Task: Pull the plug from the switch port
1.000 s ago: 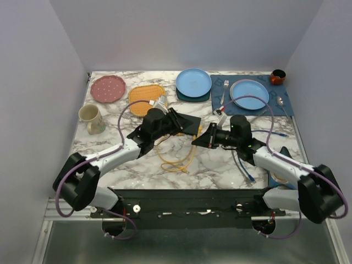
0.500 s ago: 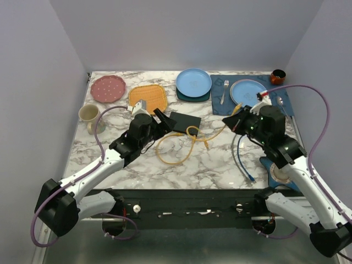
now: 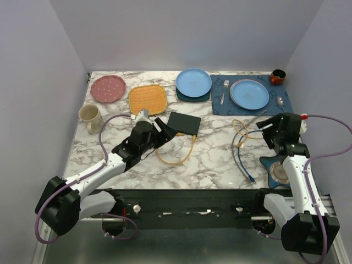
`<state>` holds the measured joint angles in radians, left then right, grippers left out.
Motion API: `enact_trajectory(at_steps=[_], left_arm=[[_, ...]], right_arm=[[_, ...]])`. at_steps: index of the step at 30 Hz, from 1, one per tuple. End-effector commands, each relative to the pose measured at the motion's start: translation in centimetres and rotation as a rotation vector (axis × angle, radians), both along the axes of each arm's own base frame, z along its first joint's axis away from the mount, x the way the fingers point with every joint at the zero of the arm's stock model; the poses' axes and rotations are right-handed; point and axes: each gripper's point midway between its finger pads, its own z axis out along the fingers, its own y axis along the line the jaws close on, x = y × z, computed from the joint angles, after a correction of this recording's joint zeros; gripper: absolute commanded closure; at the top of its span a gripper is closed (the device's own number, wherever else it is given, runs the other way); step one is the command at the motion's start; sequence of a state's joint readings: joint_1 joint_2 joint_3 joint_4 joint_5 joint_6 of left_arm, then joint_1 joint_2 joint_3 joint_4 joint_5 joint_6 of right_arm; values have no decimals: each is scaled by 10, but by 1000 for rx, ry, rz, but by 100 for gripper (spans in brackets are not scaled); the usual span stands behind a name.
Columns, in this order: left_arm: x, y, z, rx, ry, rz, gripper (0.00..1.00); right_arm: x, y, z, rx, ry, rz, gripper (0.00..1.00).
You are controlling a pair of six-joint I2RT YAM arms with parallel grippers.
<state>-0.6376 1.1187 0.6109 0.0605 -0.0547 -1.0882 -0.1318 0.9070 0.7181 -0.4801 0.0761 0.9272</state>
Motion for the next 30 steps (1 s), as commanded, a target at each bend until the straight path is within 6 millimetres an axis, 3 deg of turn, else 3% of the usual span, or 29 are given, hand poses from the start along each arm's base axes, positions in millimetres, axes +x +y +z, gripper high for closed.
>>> enact_trajectory(at_steps=[1,7,10,13,14,15,18,21,25,26,29,30], left_arm=[[-8,2,5,-35,-32,-16,18],[-7,-3,-1,-48,-18,-28,18],[-7,-5,-7,-53,-1,-26,18],[-6,-5,-13,-55,13,-20,19],[-6,-6,-14,-56,17,-22,19],[-5,-7,-18,-53,28,-19,19],[-1,-12,-21,-53,40,-26,21],[2,-21,-23,-71,37,-52,22],[6,-35,-28,-122,31,-93,23],[7,-40,-41,-116,59,-104,23],[9,-57,-45,-148,91,-164,27],[9,-61,-56,-146,118,-173,28]], right_arm=[[19,45,24,142,-123,215,17],[30,100,53,133,-231,490,15],[36,137,64,130,-298,640,21],[48,177,52,177,-276,774,37],[56,189,32,196,-210,804,42],[62,207,35,199,-208,856,54],[79,240,16,211,-146,932,75],[95,252,-6,222,-96,945,85],[113,271,-13,279,-92,1007,90],[115,276,-16,297,-87,1023,91],[121,286,-34,334,-52,1048,97],[122,290,-37,341,-54,1057,99]])
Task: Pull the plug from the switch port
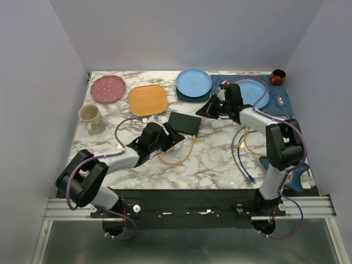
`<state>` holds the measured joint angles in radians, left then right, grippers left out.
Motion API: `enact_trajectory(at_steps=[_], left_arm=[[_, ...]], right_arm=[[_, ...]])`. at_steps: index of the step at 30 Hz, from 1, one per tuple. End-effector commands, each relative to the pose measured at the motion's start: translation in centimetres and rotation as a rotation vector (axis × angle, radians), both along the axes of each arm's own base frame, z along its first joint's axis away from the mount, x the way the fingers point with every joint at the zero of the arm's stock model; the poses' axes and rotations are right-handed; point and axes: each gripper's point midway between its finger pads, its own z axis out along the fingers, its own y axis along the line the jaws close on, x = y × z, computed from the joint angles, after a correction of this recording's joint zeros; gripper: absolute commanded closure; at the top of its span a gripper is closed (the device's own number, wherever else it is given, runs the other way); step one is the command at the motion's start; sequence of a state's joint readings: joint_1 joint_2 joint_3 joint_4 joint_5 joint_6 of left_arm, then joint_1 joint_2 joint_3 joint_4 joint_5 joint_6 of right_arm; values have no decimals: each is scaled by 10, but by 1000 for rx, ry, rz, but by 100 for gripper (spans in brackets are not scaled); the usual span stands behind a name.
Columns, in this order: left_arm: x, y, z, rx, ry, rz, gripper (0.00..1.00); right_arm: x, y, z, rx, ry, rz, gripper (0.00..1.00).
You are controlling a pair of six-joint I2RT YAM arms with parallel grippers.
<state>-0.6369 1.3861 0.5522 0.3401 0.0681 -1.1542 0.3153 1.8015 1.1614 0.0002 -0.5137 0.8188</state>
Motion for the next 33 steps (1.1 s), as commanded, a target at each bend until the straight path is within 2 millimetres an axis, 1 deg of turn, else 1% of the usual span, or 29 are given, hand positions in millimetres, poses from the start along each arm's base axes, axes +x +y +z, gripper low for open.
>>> enact_trajectory(at_steps=[1,2,4,5,6,8,9,11,12,13,14,15,17,18,22,23,25,27,30,33], left_arm=[[6,-32,6,-108,-3,-97,28],[6,-34,3,-113,-1,-101,29],[10,-36,1,-110,-4,-102,29],[12,-37,2,-109,-7,-102,29],[15,-37,0,-102,-6,-102,29],[20,-39,3,-108,-17,-99,29],[21,-40,0,-109,-11,-102,29],[28,-43,4,-135,-24,-99,30],[30,-43,-3,-136,-9,-97,30],[33,-45,0,-156,-12,-93,30],[36,-47,0,-166,-9,-94,32],[38,-48,-8,-166,9,-90,33],[41,-53,-8,-188,16,-98,35],[41,-54,-16,-182,35,-99,36],[43,-57,-25,-185,55,-103,37],[43,-59,-27,-187,61,-107,37],[44,-60,-33,-181,74,-108,38],[43,-60,-36,-182,79,-113,38],[44,-63,-35,-193,69,-123,38],[45,-65,-38,-191,72,-136,41]], right_arm=[[5,23,-4,73,0,93,99],[7,25,-15,78,23,97,99],[7,30,-23,90,37,114,99],[8,31,-34,90,61,118,99],[9,31,-38,92,69,117,99],[8,33,-46,96,91,121,99],[7,33,-55,98,106,122,99],[5,33,-62,100,126,121,99],[5,33,-65,101,133,120,99],[3,33,-71,99,145,118,99],[2,32,-73,103,155,113,99],[2,33,-73,109,151,115,99],[-2,32,-78,107,166,111,99],[-3,31,-79,106,169,111,99],[-9,28,-93,95,207,86,99],[-11,27,-99,97,232,75,99],[-14,28,-103,108,251,76,99],[-17,28,-107,120,260,71,99],[-18,26,-108,118,256,68,99],[-20,26,-110,116,263,64,99]])
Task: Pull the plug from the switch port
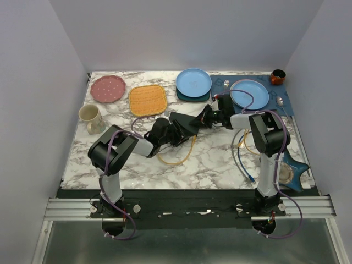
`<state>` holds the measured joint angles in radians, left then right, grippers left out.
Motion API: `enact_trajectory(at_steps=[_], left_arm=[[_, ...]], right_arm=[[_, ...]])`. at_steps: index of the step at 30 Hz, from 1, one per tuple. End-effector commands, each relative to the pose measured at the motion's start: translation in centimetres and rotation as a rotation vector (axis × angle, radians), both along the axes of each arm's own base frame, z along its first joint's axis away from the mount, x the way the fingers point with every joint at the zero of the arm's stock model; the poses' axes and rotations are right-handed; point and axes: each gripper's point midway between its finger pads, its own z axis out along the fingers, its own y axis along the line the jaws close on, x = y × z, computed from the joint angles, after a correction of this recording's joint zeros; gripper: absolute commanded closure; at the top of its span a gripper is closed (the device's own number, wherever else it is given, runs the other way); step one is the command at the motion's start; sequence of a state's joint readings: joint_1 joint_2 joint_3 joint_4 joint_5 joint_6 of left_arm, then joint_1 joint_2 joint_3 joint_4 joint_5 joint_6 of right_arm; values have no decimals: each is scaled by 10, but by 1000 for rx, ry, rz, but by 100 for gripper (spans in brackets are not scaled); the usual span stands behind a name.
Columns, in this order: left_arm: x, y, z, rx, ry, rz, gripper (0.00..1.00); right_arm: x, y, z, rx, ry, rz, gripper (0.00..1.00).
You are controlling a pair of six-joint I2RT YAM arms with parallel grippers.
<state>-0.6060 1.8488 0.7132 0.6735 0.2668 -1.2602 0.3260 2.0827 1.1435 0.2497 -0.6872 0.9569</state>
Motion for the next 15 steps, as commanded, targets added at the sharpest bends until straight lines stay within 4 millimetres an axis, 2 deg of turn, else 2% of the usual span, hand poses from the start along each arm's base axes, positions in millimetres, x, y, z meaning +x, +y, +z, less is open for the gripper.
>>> enact_trajectory(at_steps=[1,15], left_arm=[[6,-10,7,-39,-24,-37,42],[9,-11,-12,12,40,-30,46]], right_arm=[[-17,-4,-30,-34,80,-4,99],[-21,-7,-28,-45,68,-13,99]])
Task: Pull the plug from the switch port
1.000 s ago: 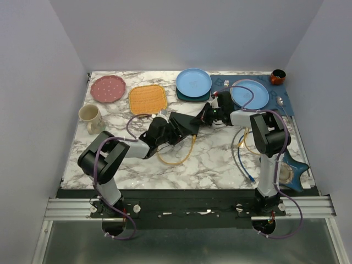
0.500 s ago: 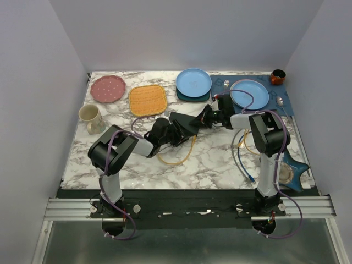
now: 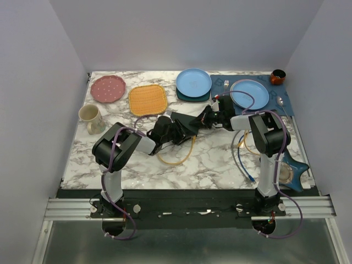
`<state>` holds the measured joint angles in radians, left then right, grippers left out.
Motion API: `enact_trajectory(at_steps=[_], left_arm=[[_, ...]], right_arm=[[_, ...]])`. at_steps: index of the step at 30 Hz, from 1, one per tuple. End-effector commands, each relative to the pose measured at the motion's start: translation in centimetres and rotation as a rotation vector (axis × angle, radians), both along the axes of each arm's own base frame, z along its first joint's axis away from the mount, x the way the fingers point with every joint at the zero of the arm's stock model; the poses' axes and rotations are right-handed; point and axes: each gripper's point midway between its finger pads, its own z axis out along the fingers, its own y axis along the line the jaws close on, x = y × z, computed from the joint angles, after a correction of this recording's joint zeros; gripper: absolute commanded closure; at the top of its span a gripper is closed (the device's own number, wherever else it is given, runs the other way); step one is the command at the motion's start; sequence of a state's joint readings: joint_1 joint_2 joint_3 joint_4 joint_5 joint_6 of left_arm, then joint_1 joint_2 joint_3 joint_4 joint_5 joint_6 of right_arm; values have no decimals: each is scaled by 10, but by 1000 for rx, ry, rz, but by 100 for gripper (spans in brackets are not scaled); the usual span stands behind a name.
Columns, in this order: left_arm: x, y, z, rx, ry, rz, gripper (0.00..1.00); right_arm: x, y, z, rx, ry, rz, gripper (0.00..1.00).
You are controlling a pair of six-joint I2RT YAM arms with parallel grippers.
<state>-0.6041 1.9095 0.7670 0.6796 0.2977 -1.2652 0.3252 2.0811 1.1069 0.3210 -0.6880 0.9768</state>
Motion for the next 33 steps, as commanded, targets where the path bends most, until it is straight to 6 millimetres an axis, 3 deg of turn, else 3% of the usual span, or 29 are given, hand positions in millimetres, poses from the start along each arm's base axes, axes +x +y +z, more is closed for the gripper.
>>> enact_trajectory(at_steps=[1,33], left_arm=[[0,2,-13,54,49,-6,47],[4,-11,-26,85,69,-17,58]], right_arm=[[-20,-7,-28,-66,88,-5,99],[-19,-7,-30,-67,89,-4,99]])
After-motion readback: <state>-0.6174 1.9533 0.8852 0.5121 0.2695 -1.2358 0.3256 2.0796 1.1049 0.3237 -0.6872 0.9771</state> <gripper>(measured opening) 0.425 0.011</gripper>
